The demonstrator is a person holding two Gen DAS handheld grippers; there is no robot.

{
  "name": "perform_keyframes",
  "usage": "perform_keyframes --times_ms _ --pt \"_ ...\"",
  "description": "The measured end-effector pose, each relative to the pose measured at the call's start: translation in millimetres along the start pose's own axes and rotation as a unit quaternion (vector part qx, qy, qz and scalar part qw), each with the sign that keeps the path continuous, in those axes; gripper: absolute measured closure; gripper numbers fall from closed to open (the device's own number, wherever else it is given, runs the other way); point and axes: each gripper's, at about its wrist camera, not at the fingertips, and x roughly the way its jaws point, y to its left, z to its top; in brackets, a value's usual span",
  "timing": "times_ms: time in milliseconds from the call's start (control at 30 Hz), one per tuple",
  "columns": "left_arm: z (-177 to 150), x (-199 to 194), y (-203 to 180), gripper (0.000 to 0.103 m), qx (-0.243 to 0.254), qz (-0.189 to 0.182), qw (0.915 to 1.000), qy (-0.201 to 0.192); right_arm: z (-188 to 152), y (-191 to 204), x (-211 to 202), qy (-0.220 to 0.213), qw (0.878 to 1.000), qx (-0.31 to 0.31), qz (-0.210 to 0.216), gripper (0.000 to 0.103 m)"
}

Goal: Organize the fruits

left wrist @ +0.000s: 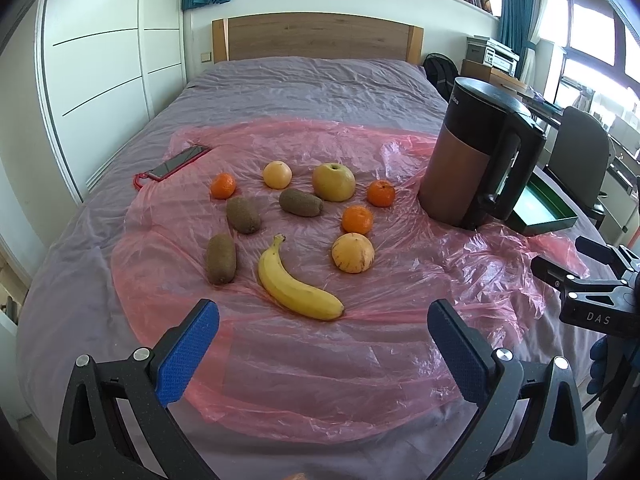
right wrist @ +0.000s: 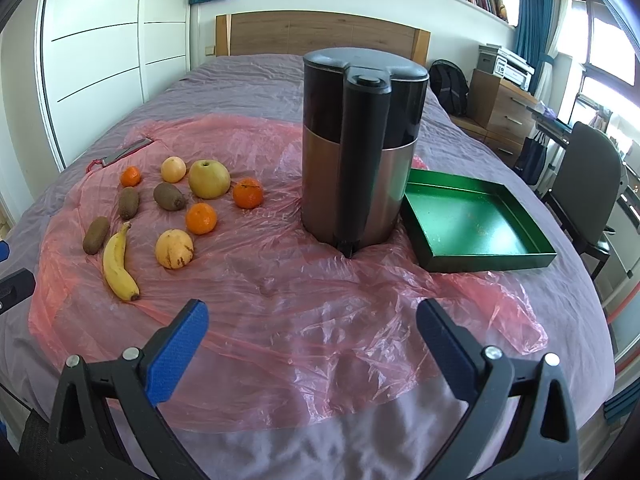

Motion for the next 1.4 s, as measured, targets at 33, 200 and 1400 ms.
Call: perform_keyframes --times_ms 33,200,1400 --pt "-0.3 0.1 -0.4 0.001 0.0 0.0 1.0 0.001 -0.1 0.3 0.2 0.0 1.0 0.0 0.0 0.0" --pt "-1.1 3.5 -0.6 0.001 0.005 -0.006 0.9998 0.016 -0.1 0.2 0.3 0.0 1.0 0.001 0.002 0.0" --pt "-3.4 37.7 88.4 0.001 -0.067 0.059 0.9939 0.065 2.3 72.8 37.3 0.027 0.99 -0.048 0.127 0.0"
